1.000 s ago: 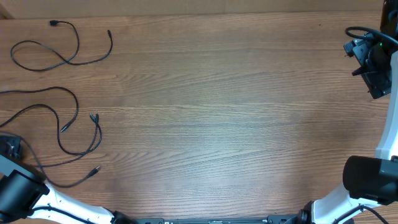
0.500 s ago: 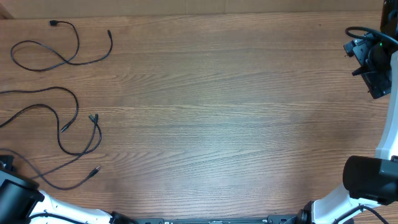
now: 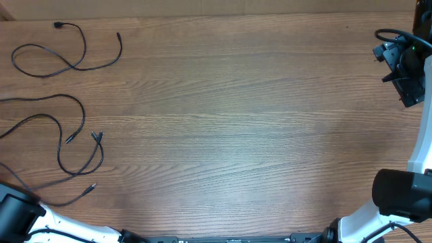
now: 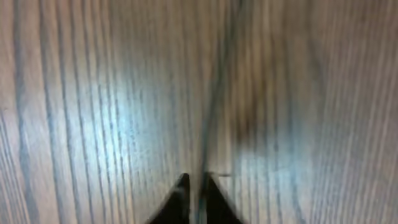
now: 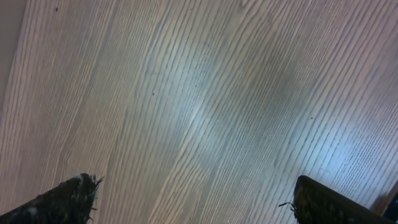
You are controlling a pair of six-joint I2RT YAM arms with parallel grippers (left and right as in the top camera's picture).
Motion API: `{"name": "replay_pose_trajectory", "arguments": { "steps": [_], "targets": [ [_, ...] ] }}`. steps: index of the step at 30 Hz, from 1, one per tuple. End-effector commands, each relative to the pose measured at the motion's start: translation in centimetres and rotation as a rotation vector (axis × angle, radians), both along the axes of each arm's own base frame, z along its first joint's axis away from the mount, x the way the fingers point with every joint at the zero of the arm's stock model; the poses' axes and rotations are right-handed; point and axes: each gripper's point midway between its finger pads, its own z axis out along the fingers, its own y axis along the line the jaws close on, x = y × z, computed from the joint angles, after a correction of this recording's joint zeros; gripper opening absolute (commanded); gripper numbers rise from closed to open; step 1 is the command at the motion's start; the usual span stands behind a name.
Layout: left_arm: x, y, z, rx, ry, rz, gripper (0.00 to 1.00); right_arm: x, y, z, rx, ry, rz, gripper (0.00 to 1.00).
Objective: Untangle cables
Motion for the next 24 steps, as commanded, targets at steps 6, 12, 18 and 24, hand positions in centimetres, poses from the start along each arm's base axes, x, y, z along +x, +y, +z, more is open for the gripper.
{"name": "replay_pose_trajectory", "arguments": {
  "steps": [6,12,18,24],
  "targets": [
    [0.1,-0.5,0.2,-0.019,0.017,-0.03,0.81,-0.1,-0.2,0.2,-0.018,-0.003,0.0,1.0],
    [1.9,-1.3,1.1,-0.024,-0.027,-0.075,0.72,-0.1,-0.2,0.2,-0.018,-0.003,0.0,1.0],
    [6.0,-2.0,5.4,0.07,-0.091,-0.161,0.72,-0.1,-0.2,0.2,-0.018,-0.003,0.0,1.0],
    [11.6,-6.9,7.2,-0.003,-0.226,-0.31,0.73,-0.1,-0.2,0.2,-0.018,-0.003,0.0,1.0]
  ]
}}
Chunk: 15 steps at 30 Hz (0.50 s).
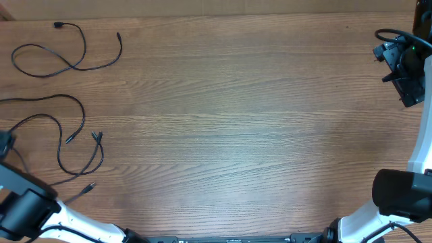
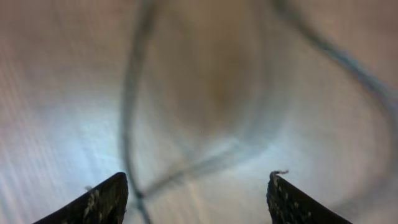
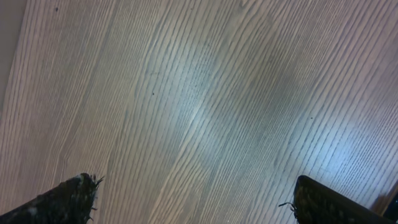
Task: Untangle cables
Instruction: 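Move the left gripper over the two USB plug ends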
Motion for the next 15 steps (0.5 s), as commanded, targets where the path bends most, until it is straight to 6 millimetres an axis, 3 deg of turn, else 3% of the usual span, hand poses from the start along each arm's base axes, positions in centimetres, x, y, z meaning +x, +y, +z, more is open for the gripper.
{"name": "replay_pose_trajectory", "arguments": {
  "steps": [1,8,13,15],
  "targets": [
    [3.8,-3.5,2.5,-0.055,-0.111,-0.128,0.74,-0.1,-0.2,0.2,-0.019,-0.003,0.0,1.0],
    [5.0,-10.3,0.2,-0.191,0.012,-0.313,0.88,-0.1,-0.2,0.2,-0.019,-0.003,0.0,1.0],
    [5.7,-14.3,-0.5,-0.24,0.086,-0.5,0.83,-0.1,-0.2,0.2,-0.019,-0.003,0.0,1.0],
    [5.9,-15.5,-1.1,-0.252,0.107,-0.534,0.88,-0.1,-0.2,0.2,-0.019,-0.003,0.0,1.0]
  ]
}}
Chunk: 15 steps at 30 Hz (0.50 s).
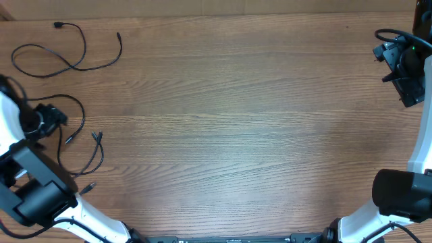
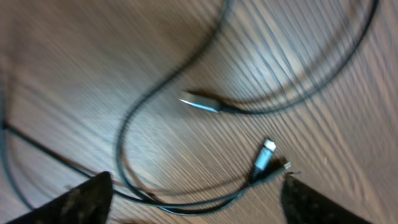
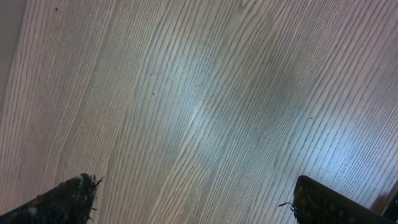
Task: Untangle cables
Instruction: 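Move the left gripper over the two USB plug ends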
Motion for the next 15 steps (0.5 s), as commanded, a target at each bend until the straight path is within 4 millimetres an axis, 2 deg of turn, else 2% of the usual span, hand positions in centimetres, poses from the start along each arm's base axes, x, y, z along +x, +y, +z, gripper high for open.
{"name": "replay_pose_trajectory", "arguments": {
  "steps": [1,5,8,12,15],
  "targets": [
    [-0.1,-2.7,-1.6,-0.022,0.053,-0.131,0.88,-0.1,-0.2,0.2,-0.019,-0.002,0.001,1.0],
    [-1.7,-3.2,-3.6,0.032,0.152,-0.187,0.8,-0.1,-0.2,0.2,-0.019,-0.002,0.001,1.0],
    [-2.2,-3.5,-5.3,0.033,0.157,-0.239,0.84,-0.1,-0.2,0.2,-0.019,-0.002,0.001,1.0],
    [-2.0,-5.0,-6.9,-0.03,0.109,-0.386,0.86,-0.1,-0.2,0.2,-0.019,-0.002,0.001,1.0],
    [-0.7,-6.4,-6.9,-0.097,0.019,-0.461,0.86,-0.1,-0.2,0.2,-0.019,-0.002,0.001,1.0]
  ]
}}
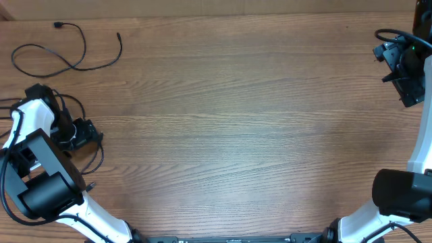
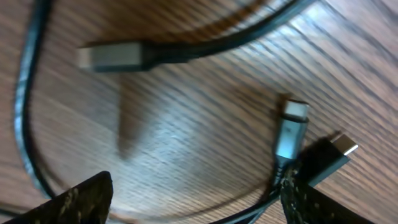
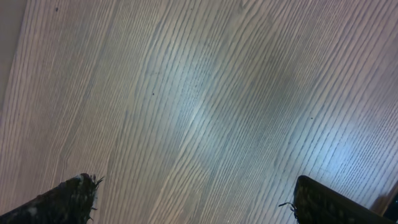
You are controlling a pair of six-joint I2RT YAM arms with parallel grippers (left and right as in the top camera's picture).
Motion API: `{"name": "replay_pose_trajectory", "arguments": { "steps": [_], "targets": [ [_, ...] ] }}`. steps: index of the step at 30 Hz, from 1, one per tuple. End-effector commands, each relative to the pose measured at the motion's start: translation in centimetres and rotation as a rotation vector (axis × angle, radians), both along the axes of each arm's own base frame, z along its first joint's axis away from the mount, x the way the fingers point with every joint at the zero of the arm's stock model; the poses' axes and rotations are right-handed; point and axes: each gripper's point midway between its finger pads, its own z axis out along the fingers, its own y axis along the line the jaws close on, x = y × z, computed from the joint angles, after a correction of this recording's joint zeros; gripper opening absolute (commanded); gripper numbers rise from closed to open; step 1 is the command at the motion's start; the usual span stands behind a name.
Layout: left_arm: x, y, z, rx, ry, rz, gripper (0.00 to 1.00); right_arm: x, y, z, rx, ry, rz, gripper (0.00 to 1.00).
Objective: Untangle cables
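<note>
Two dark cables lie looped over each other point(image 1: 101, 156) at the table's left edge, partly hidden under my left arm. In the left wrist view, a silver-tipped plug point(image 2: 112, 57) lies at the upper left. Two more plugs point(image 2: 291, 127) sit side by side at the right. My left gripper point(image 2: 196, 208) is open low over these cable ends, and its right finger point(image 2: 317, 199) is next to the paired plugs. A separate black cable point(image 1: 71, 66) lies by itself at the far left. My right gripper point(image 3: 196, 205) is open over bare wood.
The wooden table point(image 1: 243, 128) spreads wide between the two arms. My right arm point(image 1: 405, 74) is parked at the far right edge. The table's back edge runs just behind the separate cable.
My left gripper has moved right and closer to the table over the cable ends; the plugs look much larger in its view. It is still open. The right arm has not moved.
My left gripper was shut on a cable at the near left corner. Then it stood open above the cable loops, the cable let go. Then it was over the plug ends, and now it is low beside them. The right gripper stayed open throughout.
</note>
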Motion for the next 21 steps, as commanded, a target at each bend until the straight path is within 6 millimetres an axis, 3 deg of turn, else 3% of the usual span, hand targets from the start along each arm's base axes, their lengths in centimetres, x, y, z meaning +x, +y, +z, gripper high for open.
{"name": "replay_pose_trajectory", "arguments": {
  "steps": [1,6,16,21],
  "targets": [
    [1.4,-1.8,0.0,-0.114,-0.092,-0.151,0.86,-0.1,-0.2,0.2,-0.019,-0.002,0.001,1.0],
    [1.5,-2.1,0.0,-0.133,-0.107,-0.209,0.73,-0.1,-0.2,0.2,-0.019,-0.002,0.001,1.0],
    [-0.2,-2.9,0.1,-0.181,-0.056,-0.421,0.65,-0.1,-0.2,0.2,-0.019,-0.002,0.001,1.0],
    [-0.8,-2.3,0.1,-0.149,-0.017,-0.444,0.65,-0.1,-0.2,0.2,-0.019,-0.002,0.001,1.0]
  ]
}}
